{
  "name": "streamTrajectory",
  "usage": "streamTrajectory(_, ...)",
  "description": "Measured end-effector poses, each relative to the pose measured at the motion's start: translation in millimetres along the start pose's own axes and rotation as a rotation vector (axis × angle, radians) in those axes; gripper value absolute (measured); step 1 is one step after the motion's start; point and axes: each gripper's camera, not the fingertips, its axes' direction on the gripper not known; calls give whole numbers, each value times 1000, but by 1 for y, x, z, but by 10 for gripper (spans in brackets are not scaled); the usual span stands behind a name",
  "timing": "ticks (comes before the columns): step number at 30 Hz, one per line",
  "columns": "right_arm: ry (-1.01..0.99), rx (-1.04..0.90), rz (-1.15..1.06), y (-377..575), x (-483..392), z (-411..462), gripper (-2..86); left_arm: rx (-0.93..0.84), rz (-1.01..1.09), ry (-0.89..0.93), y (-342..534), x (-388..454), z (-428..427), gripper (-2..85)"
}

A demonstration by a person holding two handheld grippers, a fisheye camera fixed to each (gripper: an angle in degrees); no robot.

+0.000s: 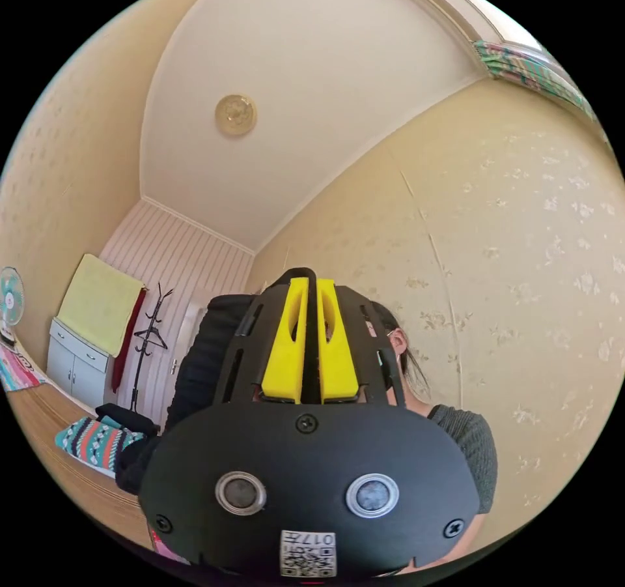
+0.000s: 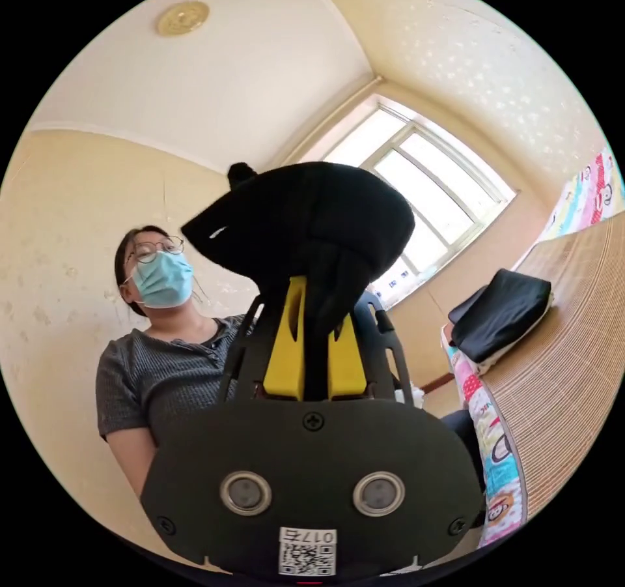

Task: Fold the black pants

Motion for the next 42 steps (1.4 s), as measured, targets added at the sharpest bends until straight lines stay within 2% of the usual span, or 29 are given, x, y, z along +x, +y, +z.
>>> streamTrajectory(2,121,49,-86,-11,-36,-17,6,-19,33,-114,-11,18,-8,-6)
streamTrajectory(4,349,55,-239,-45,-110,-29,6,-63,92,-315,-27,42,-16,-5)
streamTrajectory(5,429,59,-282,-53,-132,-27,8,-126,147,-504,-38,57,-19,-5)
streamTrajectory(6,622,65,-357,-67,-176,-16,10,-212,188,-710,-46,68,-19,-4)
streamTrajectory(7,819,75,-406,-75,-213,4,14,-247,201,-807,-47,71,-18,-4)
streamTrajectory(8,905,81,-423,-77,-227,16,16,-300,208,-962,-41,72,-16,-4)
streamTrajectory(9,1038,97,-440,-76,-247,43,23,-330,199,-1033,-27,66,-12,-4)
streamTrajectory(10,1116,135,-451,-68,-257,66,29,-316,194,-1040,-17,63,-11,-4)
streamTrajectory(11,1142,157,-462,-62,-259,77,33,-227,167,-1025,7,59,-15,-5)
streamTrajectory(13,1159,265,-529,-23,-256,107,47,-5,106,-965,50,53,-26,-5)
streamTrajectory(15,1153,348,-567,2,-244,115,53,293,77,-911,108,45,-35,-6)
streamTrajectory(17,1173,411,-572,11,-223,114,56,329,122,-966,121,34,-26,-6)
streamTrajectory(20,1289,390,-608,-11,-159,110,57,217,235,-1175,91,-3,-1,-4)
streamTrajectory(22,1446,225,-780,-93,-87,115,64,229,234,-1248,44,-58,5,0)
streamTrajectory(23,1478,184,-826,-124,-67,115,72,208,197,-1256,-11,-115,3,7)
streamTrajectory(24,1545,120,-865,-200,-23,111,88,193,141,-1286,-78,-178,-5,17)
streamTrajectory(25,1597,106,-729,-283,20,93,104,194,116,-1312,-108,-206,-12,31)
streamTrajectory(26,1622,104,-603,-323,41,81,113,182,80,-1395,-162,-255,-27,58)
streamTrajectory(27,1662,107,-331,-383,76,54,111,163,12,-1495,-197,-290,-40,66)
streamTrajectory(28,1689,135,-183,-405,98,35,111,150,-31,-1536,-206,-302,-47,70)
streamTrajectory(30,1693,180,-101,-395,117,25,114,96,-130,-1622,-198,-321,-64,76)
streamTrajectory(32,1640,75,-85,-357,144,28,116,-60,-156,-1617,-159,-328,-70,79)
streamTrajectory(34,1616,-137,-31,-263,195,29,117,-257,-231,-1596,-93,-337,-81,82)
streamTrajectory(35,1625,-192,-1,-235,210,28,118,-378,-336,-1598,-38,-341,-94,86)
streamTrajectory(37,1647,-408,156,-112,270,17,127,-515,-509,-1634,54,-337,-115,89)
streamTrajectory(38,1639,-453,205,-80,284,13,128,-598,-610,-1683,113,-328,-126,89)
streamTrajectory(40,1632,-601,455,45,329,-2,130,-680,-752,-1779,192,-303,-136,90)
streamTrajectory(42,1649,-639,632,124,342,-9,127,-728,-854,-1799,261,-262,-129,82)
